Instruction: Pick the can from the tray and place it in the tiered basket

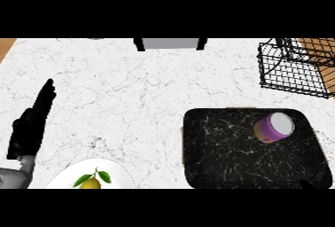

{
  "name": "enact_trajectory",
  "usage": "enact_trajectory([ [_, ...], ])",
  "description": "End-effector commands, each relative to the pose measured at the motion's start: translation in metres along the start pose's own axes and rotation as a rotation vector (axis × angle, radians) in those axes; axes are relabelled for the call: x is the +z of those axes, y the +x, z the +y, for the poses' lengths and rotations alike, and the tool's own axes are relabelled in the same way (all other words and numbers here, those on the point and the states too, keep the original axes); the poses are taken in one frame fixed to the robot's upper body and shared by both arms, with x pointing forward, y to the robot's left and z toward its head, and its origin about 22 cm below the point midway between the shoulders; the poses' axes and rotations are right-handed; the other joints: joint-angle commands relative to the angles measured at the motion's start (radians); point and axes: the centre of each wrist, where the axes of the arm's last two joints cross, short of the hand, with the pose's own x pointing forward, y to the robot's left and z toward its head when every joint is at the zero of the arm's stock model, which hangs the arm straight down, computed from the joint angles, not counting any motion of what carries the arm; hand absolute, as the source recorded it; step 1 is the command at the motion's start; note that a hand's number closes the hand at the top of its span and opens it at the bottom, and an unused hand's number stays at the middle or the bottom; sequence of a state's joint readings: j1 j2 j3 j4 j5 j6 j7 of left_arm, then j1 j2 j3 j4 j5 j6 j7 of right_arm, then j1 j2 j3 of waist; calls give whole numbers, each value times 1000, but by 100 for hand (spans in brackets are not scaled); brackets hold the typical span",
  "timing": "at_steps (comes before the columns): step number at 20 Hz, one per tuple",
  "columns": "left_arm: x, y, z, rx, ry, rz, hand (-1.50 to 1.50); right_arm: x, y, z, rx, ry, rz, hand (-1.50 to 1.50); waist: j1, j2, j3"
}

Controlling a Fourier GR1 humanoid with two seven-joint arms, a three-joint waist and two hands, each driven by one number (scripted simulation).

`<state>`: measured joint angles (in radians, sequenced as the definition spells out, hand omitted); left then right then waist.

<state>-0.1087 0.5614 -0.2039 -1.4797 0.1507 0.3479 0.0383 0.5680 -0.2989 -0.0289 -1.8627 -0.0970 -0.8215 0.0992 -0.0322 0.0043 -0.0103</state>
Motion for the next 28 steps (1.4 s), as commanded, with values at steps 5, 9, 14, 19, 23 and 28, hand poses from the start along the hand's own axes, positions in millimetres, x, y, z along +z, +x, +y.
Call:
enact_trajectory([
  [5,-3,9,-15,-5,-35,-42,0,19,74,-43,185,98,108,-150,44,10,-1],
  [9,-11,15,-15,24,-53,-38,0,8,108,-39,209,89,226,-150,66,12,3],
  [14,-12,6,-24,3,-74,-38,0,-2,151,-23,243,147,317,-150,71,11,5],
  [19,-20,9,-33,8,-60,-38,0,-8,158,-3,306,176,381,-150,61,9,7],
  [23,-22,4,-13,13,-44,-22,0,-9,154,12,347,199,393,-150,58,4,8],
  [28,-19,11,-28,20,-53,-16,0,-9,147,33,376,196,397,-150,54,2,8],
])
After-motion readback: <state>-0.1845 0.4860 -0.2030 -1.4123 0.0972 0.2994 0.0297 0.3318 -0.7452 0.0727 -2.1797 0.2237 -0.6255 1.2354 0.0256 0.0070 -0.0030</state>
